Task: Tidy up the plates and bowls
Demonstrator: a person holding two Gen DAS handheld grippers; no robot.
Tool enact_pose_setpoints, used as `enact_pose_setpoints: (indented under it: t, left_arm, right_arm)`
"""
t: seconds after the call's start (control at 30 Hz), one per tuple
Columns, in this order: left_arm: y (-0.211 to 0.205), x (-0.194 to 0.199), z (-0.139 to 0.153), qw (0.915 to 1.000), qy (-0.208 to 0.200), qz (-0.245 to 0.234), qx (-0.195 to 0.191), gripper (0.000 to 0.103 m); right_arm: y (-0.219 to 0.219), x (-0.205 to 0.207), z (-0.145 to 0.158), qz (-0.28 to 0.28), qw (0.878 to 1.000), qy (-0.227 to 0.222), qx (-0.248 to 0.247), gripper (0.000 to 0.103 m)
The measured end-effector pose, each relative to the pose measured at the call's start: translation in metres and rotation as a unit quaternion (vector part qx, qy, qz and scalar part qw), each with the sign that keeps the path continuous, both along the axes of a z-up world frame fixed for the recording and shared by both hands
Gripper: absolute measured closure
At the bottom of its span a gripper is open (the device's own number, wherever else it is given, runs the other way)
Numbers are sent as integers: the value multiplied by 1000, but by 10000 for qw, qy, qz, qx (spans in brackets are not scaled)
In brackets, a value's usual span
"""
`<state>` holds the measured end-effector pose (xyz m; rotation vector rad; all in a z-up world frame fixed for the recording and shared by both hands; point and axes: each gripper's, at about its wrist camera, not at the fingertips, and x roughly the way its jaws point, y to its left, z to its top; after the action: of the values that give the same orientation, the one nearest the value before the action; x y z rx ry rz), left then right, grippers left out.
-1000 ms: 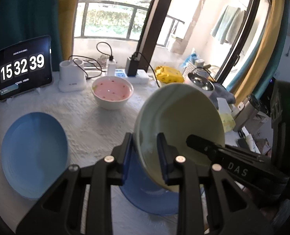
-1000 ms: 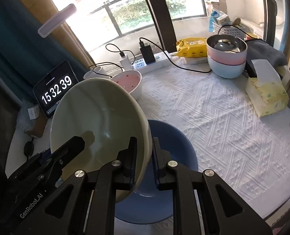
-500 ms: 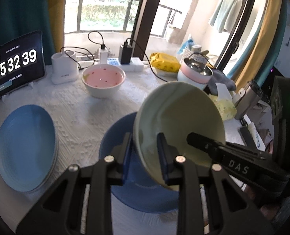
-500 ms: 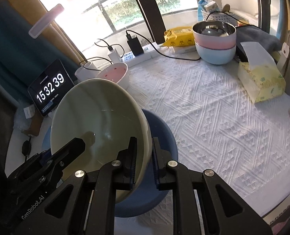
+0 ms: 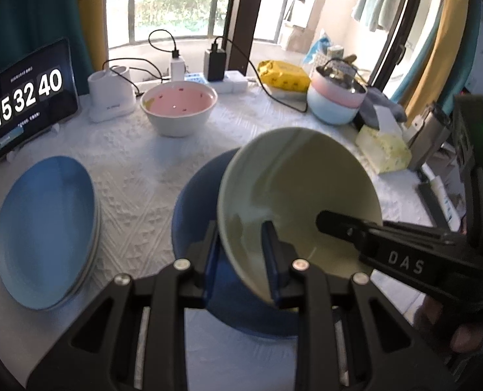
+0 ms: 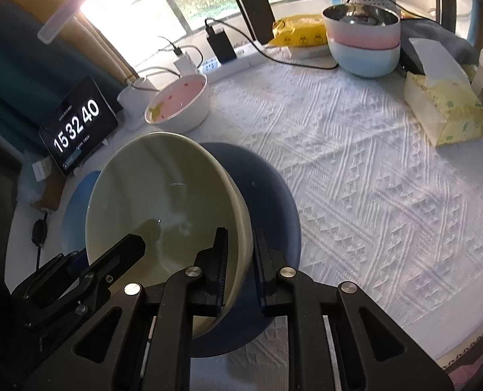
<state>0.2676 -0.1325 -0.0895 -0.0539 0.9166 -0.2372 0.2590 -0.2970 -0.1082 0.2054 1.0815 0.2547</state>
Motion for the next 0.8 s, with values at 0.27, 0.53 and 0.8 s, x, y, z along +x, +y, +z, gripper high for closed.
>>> enact_pose_setpoints:
  t: [0.27, 0.53, 0.8]
  left_arm:
    - [-3, 2, -13, 9996, 159, -93, 207, 75]
    - [-1, 0, -11, 9996, 171, -150, 138, 75]
    - [9, -2, 0, 9999, -7, -1, 128, 75]
  right_arm:
    - [7, 2, -6, 16, 9997, 116, -214, 86]
    - [12, 6, -6, 143, 9979, 100, -620, 86]
    - [22, 7, -8, 367, 9940, -7, -1032, 83]
